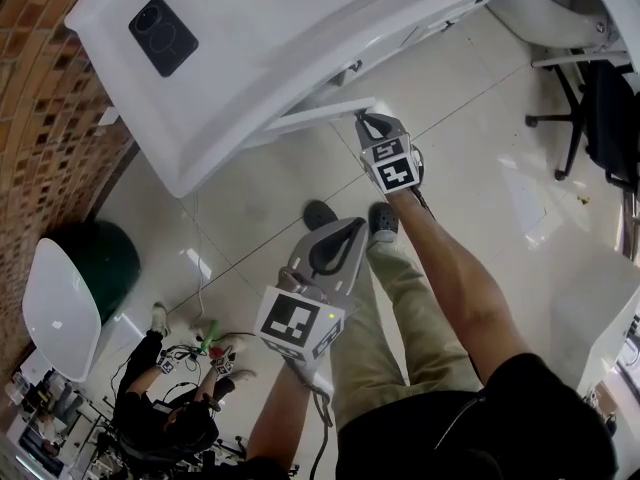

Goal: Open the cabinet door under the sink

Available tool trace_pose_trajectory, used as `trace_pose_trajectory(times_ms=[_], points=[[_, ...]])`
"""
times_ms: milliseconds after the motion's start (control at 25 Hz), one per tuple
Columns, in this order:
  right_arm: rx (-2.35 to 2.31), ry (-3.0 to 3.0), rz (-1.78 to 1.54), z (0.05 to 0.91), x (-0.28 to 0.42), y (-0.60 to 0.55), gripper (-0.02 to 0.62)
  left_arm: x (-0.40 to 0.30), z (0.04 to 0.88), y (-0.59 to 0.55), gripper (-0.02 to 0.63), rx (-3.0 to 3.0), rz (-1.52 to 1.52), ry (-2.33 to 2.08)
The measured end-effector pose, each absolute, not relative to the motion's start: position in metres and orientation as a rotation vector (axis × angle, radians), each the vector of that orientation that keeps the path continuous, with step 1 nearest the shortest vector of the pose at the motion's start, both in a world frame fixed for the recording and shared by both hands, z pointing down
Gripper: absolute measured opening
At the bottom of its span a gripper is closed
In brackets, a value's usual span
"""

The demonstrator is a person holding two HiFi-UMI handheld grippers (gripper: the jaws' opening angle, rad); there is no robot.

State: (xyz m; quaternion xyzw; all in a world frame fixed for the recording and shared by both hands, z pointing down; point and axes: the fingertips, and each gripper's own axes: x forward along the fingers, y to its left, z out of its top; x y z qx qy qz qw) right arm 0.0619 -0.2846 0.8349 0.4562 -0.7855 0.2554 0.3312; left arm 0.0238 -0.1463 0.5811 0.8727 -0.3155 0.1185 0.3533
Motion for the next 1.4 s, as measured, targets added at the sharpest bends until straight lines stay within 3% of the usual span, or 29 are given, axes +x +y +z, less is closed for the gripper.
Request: trace_pose_trajectory(times_ms=[920, 1400], points=[[1.160, -2.034, 0.662, 0.836, 0.047, -0.196, 0.023, 0.030, 0.579, -0.082, 0.015, 2.182, 0.283, -0.973], [1.136, -2.005, 0.632, 0.834, -0.011, -0.111, 0.016, -0.006, 0.592, -0.020, 0.015, 2.121, 0.350, -0.975]])
